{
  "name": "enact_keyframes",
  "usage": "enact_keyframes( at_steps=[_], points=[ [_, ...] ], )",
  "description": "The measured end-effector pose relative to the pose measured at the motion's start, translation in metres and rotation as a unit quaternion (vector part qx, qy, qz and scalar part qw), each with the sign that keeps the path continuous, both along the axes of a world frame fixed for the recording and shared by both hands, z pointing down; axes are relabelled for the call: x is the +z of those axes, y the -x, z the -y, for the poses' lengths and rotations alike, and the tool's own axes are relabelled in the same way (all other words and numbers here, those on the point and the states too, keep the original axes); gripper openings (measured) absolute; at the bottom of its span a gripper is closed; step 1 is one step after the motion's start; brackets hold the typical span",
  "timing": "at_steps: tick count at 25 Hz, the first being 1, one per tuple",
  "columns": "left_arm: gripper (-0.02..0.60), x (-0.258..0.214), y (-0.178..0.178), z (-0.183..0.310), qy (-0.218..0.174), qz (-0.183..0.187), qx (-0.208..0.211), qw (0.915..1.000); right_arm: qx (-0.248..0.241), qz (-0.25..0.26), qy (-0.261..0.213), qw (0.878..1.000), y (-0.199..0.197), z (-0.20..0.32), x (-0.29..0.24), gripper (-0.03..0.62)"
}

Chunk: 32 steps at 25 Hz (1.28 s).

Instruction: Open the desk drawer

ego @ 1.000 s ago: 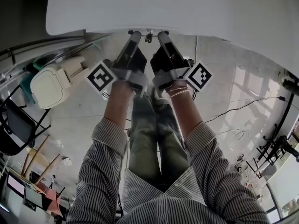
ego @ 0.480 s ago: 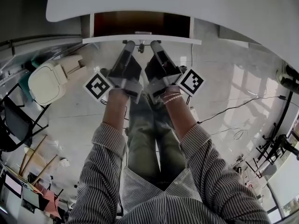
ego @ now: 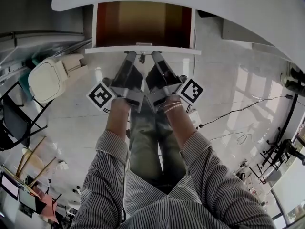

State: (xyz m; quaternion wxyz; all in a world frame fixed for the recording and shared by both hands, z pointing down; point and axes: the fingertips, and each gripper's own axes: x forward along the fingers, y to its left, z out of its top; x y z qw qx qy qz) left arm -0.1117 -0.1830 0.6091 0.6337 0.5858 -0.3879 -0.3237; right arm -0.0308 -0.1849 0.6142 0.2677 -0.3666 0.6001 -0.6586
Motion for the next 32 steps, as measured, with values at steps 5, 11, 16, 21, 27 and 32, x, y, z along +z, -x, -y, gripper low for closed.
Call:
enact_keyframes(
  at_steps=[5,11,16,21,27,32],
  points=[
    [0.041,0.003,-0.002,-0.006,0.006,0.005,0.002,1.0000,-0.001,0.001,0.005,1.000,-0.001,-0.006,0.003,0.038],
    [0.041,0.004,-0.005,-0.015,0.003,-0.007,-0.008,0.9999,-0.010,-0.005,0.003,1.000,-0.005,-0.015,0.006,0.039],
    [0.041,0.011,-0.004,-0.017,0.008,0.003,0.003,1.0000,-0.019,-0.005,0.003,1.000,-0.003,-0.017,0.011,0.040],
    [0.041,0.022,-0.005,-0.021,0.020,-0.003,0.000,0.9998,-0.026,-0.003,0.015,1.000,-0.004,-0.021,0.022,0.040],
    [0.041,0.036,-0.004,-0.024,0.037,0.002,0.004,0.9993,-0.031,-0.007,0.029,0.999,-0.002,-0.026,0.037,0.040],
    [0.041,0.053,-0.005,-0.029,0.066,0.012,0.002,0.9977,-0.022,-0.018,0.043,0.999,-0.003,-0.030,0.053,0.040]
  ],
)
